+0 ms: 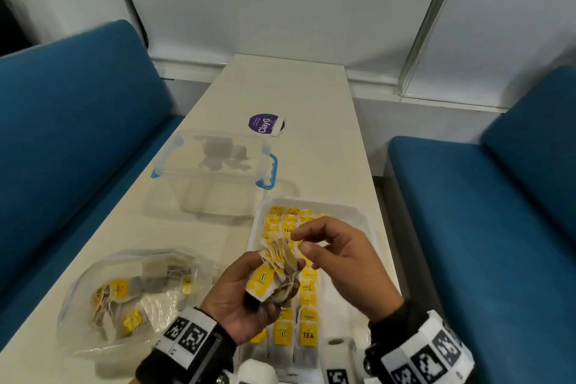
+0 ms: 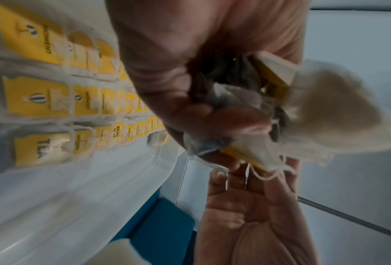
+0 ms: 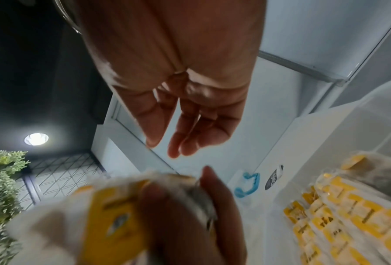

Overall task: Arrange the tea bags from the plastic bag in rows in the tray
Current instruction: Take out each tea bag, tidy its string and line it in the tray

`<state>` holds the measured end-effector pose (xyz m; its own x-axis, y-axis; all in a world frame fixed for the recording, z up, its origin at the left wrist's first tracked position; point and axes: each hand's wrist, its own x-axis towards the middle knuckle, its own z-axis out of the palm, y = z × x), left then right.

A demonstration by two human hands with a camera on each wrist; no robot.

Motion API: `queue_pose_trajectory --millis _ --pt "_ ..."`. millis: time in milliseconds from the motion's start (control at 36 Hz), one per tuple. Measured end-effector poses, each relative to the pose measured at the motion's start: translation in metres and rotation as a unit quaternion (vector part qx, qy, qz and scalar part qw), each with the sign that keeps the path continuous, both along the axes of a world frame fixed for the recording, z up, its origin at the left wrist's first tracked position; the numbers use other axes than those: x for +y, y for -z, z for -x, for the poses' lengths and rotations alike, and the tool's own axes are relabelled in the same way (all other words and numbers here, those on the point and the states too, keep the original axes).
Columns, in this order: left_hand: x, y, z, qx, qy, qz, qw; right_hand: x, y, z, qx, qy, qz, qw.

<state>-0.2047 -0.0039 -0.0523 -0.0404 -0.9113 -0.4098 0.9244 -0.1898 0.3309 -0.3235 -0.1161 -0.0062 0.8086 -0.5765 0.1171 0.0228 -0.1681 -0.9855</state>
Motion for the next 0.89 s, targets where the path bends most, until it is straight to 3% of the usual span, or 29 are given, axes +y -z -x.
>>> queue_pose_trajectory --millis 278,361,556,667,778,889 --pt "0.013 0.001 0.007 0.017 0.072 0.048 0.996 -0.016 -0.009 -0.002 0.144 -0.111 0.042 0.982" --pt "0.016 0.002 0.005 -0.001 0.076 0.077 0.994 -0.014 -0.007 0.0 0.133 -0.129 0.003 0.983" --pt "0.013 0.009 -0.001 -0.021 0.08 0.131 0.988 -0.01 -0.001 0.002 0.079 -0.072 -0.027 0.994" --pt "0.013 0.016 -0.005 0.047 0.114 0.17 0.978 -0.011 0.001 0.004 0.066 -0.072 -0.037 0.995" --pt "0.013 0.021 -0.009 0.061 0.124 0.15 0.979 -0.012 0.001 0.006 0.092 -0.063 -0.004 0.994" --pt "0.012 0.03 -0.015 0.022 0.123 0.135 0.983 -0.01 0.002 0.006 0.114 -0.074 0.0 0.991"
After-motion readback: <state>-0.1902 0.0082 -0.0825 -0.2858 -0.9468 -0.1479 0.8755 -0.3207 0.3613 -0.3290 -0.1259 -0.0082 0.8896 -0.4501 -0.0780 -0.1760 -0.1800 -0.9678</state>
